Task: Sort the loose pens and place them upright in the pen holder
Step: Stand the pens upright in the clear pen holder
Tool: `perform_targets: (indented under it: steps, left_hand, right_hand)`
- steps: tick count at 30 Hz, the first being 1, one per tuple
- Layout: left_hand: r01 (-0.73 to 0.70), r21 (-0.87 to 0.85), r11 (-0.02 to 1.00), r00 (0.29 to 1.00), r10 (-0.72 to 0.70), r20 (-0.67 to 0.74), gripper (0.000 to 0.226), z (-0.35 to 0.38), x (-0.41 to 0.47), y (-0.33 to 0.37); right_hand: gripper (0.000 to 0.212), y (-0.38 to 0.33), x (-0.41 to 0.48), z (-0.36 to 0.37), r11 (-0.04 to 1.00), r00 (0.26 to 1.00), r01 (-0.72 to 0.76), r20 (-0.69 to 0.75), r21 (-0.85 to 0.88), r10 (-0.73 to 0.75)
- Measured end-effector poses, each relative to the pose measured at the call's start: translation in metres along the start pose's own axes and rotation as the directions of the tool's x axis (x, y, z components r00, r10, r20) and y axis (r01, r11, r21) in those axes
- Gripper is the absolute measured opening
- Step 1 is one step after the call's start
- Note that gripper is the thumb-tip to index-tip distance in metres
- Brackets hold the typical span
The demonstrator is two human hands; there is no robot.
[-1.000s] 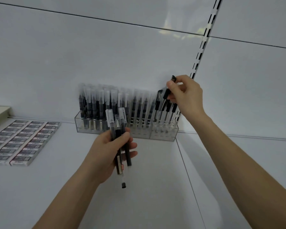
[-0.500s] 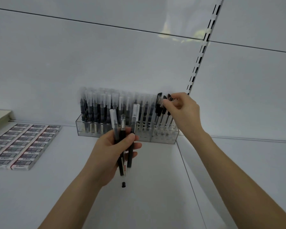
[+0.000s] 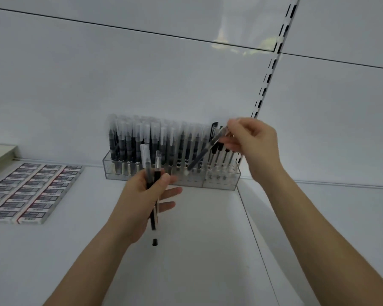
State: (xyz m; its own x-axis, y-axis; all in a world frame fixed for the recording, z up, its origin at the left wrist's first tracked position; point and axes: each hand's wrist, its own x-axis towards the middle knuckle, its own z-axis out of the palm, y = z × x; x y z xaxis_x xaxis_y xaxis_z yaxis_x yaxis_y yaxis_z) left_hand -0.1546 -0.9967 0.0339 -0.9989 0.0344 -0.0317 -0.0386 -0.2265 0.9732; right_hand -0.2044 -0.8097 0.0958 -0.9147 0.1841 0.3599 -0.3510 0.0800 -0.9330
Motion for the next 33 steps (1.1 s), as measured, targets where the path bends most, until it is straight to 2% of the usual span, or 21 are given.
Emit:
perform_targets:
  steps: [2,6,11,15,21,26,33]
  left_hand:
    - [-0.019,0.034,0.999,0.999,0.02,-0.033,0.012,-0.007,-0.002,0.001]
    - [-0.051,0.119,0.992,0.996,0.059,-0.06,0.009,-0.013,-0.006,0.001]
    - [-0.008,0.008,1.0,0.994,0.009,-0.106,0.012,-0.022,-0.004,0.001]
    - [-0.034,0.005,0.999,0.993,0.034,-0.116,0.013,-0.023,-0.004,-0.001]
    - [-0.067,0.002,0.998,0.99,0.066,-0.127,0.01,-0.029,-0.003,0.001]
    - [-0.062,-0.069,0.996,0.995,0.057,-0.078,0.011,-0.027,-0.004,0.005]
    - [-0.084,-0.1,0.991,0.995,0.079,-0.058,0.012,-0.022,-0.004,0.005]
  right_hand:
    - [0.013,0.002,0.01,0.008,0.996,0.995,0.064,-0.066,-0.066,-0.068]
    - [0.008,0.012,0.02,0.031,0.964,0.988,0.148,-0.002,-0.222,-0.152]
    - [0.009,0.009,0.029,0.049,0.9,0.967,0.254,0.103,-0.355,-0.232]
    - [0.02,0.005,0.036,0.06,0.841,0.946,0.323,0.17,-0.434,-0.276]
    - [0.021,0.022,0.036,0.065,0.791,0.945,0.309,0.266,-0.528,-0.192]
    - [0.02,0.025,0.031,0.065,0.824,0.956,0.26,0.254,-0.503,-0.147]
    - [0.02,0.031,0.03,0.066,0.786,0.946,0.249,0.315,-0.566,-0.073]
